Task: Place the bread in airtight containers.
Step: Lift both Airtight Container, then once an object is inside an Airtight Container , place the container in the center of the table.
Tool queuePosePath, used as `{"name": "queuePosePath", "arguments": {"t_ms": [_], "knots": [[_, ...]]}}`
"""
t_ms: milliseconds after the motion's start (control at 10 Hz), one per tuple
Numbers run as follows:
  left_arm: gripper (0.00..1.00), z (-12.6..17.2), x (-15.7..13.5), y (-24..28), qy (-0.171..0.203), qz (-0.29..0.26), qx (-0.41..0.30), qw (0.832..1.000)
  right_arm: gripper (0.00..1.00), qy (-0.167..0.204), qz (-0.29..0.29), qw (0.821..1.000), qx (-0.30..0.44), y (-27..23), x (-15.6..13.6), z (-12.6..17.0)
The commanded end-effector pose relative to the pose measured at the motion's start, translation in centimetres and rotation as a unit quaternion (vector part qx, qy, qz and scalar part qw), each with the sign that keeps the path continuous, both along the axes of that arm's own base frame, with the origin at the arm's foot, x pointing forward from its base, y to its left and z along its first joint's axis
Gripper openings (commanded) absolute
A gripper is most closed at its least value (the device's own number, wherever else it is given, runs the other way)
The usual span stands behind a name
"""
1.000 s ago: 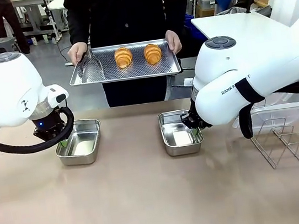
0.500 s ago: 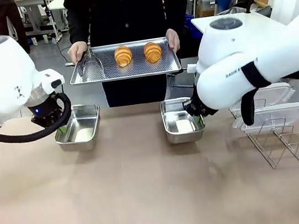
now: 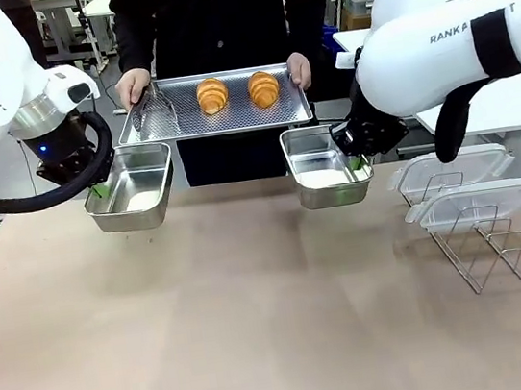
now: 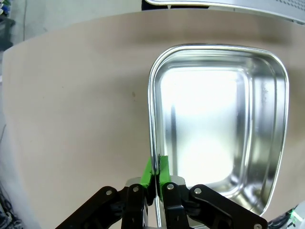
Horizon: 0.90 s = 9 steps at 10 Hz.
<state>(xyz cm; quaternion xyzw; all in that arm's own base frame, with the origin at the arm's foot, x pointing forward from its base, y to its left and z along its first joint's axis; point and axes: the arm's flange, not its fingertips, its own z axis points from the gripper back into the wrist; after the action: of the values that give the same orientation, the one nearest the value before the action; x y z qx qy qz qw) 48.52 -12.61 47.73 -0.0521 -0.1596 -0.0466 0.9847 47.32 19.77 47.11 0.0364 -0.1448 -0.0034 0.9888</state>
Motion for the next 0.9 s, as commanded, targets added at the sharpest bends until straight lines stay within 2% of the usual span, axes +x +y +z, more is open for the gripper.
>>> {"name": "queuePosePath", "arguments": {"t_ms": [0,100,200,800], "knots": [[0.0,0.87,-0.78,-0.36,0.001,0.018,-0.008,1.0,0.0,0.007,0.009,1.0,0.001,-0.94,0.28,0.38],[0.0,1.44,-1.16,-0.73,0.005,0.014,-0.009,1.0,0.0,-0.002,0.007,1.0,0.004,-1.1,0.32,0.51],[0.0,0.51,-0.32,-0.15,0.0,0.005,-0.001,1.0,0.0,0.002,0.001,1.0,-0.003,-0.32,-0.07,0.19],[0.0,0.51,-0.32,-0.15,0.0,0.005,-0.001,1.0,0.0,0.002,0.001,1.0,-0.003,-0.32,-0.07,0.19]]}}
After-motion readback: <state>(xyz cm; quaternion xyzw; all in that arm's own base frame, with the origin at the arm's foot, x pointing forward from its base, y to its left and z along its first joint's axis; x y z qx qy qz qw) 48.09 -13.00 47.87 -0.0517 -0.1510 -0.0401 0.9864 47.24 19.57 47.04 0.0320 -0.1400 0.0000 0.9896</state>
